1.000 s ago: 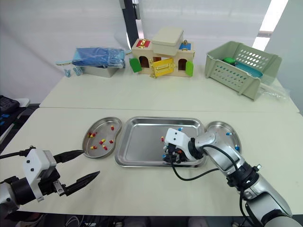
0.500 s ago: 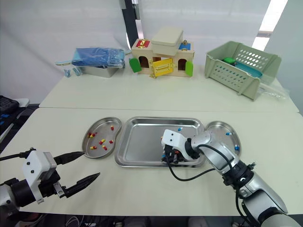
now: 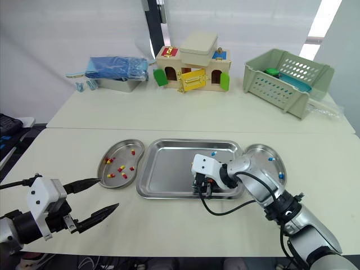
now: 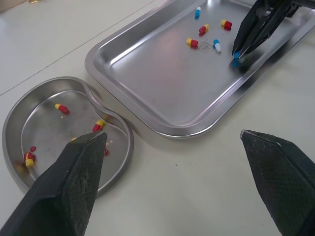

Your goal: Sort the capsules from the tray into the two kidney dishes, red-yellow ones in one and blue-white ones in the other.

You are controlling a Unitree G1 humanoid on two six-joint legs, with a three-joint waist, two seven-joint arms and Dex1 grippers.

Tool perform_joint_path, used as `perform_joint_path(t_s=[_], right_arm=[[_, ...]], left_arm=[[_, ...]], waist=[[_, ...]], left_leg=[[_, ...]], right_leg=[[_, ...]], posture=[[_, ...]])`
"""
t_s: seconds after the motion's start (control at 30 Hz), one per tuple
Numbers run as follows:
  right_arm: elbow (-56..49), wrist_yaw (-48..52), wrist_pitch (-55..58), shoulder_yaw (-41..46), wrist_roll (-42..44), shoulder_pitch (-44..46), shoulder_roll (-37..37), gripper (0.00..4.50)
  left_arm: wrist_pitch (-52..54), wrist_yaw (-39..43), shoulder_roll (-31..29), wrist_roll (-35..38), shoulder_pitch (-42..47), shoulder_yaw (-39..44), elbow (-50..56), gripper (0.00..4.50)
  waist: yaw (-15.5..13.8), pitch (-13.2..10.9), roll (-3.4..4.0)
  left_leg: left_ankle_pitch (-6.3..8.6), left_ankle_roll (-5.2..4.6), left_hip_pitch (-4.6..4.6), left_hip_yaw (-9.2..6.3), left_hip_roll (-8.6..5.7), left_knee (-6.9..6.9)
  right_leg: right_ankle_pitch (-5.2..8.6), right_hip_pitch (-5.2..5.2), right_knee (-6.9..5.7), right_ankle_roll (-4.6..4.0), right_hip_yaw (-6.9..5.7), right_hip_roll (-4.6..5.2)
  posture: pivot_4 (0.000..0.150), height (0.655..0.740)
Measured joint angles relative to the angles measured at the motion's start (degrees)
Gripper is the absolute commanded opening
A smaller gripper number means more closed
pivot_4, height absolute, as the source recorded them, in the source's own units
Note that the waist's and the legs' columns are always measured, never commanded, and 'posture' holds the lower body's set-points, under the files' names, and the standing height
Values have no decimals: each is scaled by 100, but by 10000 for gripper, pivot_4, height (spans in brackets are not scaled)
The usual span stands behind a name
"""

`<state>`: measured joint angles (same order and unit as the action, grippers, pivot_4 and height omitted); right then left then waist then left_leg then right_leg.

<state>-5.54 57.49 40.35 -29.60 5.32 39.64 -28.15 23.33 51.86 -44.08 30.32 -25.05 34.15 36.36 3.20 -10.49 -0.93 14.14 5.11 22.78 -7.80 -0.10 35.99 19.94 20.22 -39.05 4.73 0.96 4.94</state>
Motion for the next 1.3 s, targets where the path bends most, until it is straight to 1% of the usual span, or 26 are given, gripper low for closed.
perform_joint_path(t_s=[0.1, 0.23, 0.3, 0.4, 0.6, 0.67, 0.8, 0.97, 1.1, 1.13, 1.2, 1.3], right_arm=[[-188, -14, 175, 546, 211, 146, -178, 117], [-385, -113, 287, 1648, 516, 163, -721, 117], [-408, -133, 287, 2065, 578, 100, -1049, 117], [-419, -112, 170, 2583, 679, -344, -1669, 117], [-179, -107, -115, 2948, 704, -1262, -2210, 117], [-76, -125, -339, 2946, 651, -1509, -2256, 6555], [210, -171, -623, 2934, 518, -1670, -2258, 15877], [316, -123, -909, 2952, 506, -1922, -2275, 29525], [48, 104, -947, 3323, 920, -2005, -2345, 42512], [-96, 162, -937, 3423, 1018, -2027, -2394, 44534], [-518, 359, -876, 3678, 1306, -2230, -2567, 44534], [-1226, 647, -800, 4081, 1783, -2782, -2713, 44534]], left_arm=[[0, 8, -1, 0, 0, 0, -2, 45000], [-17, 30, 0, 0, -71, 16, -8, 45000], [-27, 52, 0, 0, -87, 35, -19, 45000], [-61, 89, 3, 0, -97, 93, -22, 45000], [-133, 110, 5, -12, 53, 63, -77, 45000], [-133, 112, 5, -16, 152, -31, -117, 45000], [-135, 128, -3, -25, 302, -113, -180, 45000], [-115, 198, -59, 18, 343, -131, -250, 45000], [-87, 269, -119, 103, 383, -127, -250, 45000], [-79, 274, -130, 108, 395, -127, -250, 45000], [-52, 277, -147, 116, 402, -122, -253, 45000], [2, 282, -158, 122, 375, -112, -256, 45000]], waist=[[-6, 0, 0], [-44, 0, 0], [-53, 0, 0], [-75, 0, 0], [-64, 0, 0], [-50, 0, 0], [-32, 0, 0], [-35, -1, 1], [-35, -1, 1], [-36, -1, 1], [-54, -1, 1], [-101, -1, 0]], left_leg=[[0, 0, 1, 0, 0, 0], [1, -1, 3, 2, -3, 0], [1, -2, 3, 2, -3, 0], [2, -3, 3, 6, -3, -1], [1, -3, 2, 10, -2, 0], [1, -3, 2, 10, -2, 0], [1, -2, 2, 9, -2, 0], [1, -2, 3, 10, -2, 0], [1, -2, 3, 8, -2, 0], [1, -2, 3, 8, -2, 1], [1, -2, 3, 6, -2, 0], [1, -3, 3, 6, -2, 1]], right_leg=[[0, 0, 0, 0, 0, 0], [0, -1, 5, 0, 0, 2], [0, -1, 5, 0, 1, 2], [0, -1, 6, 0, 2, 3], [0, -1, 3, 0, 6, 3], [0, -1, 2, 0, 5, 3], [0, -2, 2, 0, 5, 3], [0, -3, 4, 0, 5, 3], [0, -3, 4, 0, 3, 3], [0, -4, 5, 0, 4, 3], [0, -6, 7, 0, 1, 3], [0, -9, 9, 0, 0, 3]], posture=[[1500, 7400], [1500, 7400], [1500, 7400], [1500, 7400], [1500, 7400], [1500, 7400], [1500, 7400], [1500, 7400], [1500, 7400], [1500, 7400], [1500, 7400], [1500, 7400]])
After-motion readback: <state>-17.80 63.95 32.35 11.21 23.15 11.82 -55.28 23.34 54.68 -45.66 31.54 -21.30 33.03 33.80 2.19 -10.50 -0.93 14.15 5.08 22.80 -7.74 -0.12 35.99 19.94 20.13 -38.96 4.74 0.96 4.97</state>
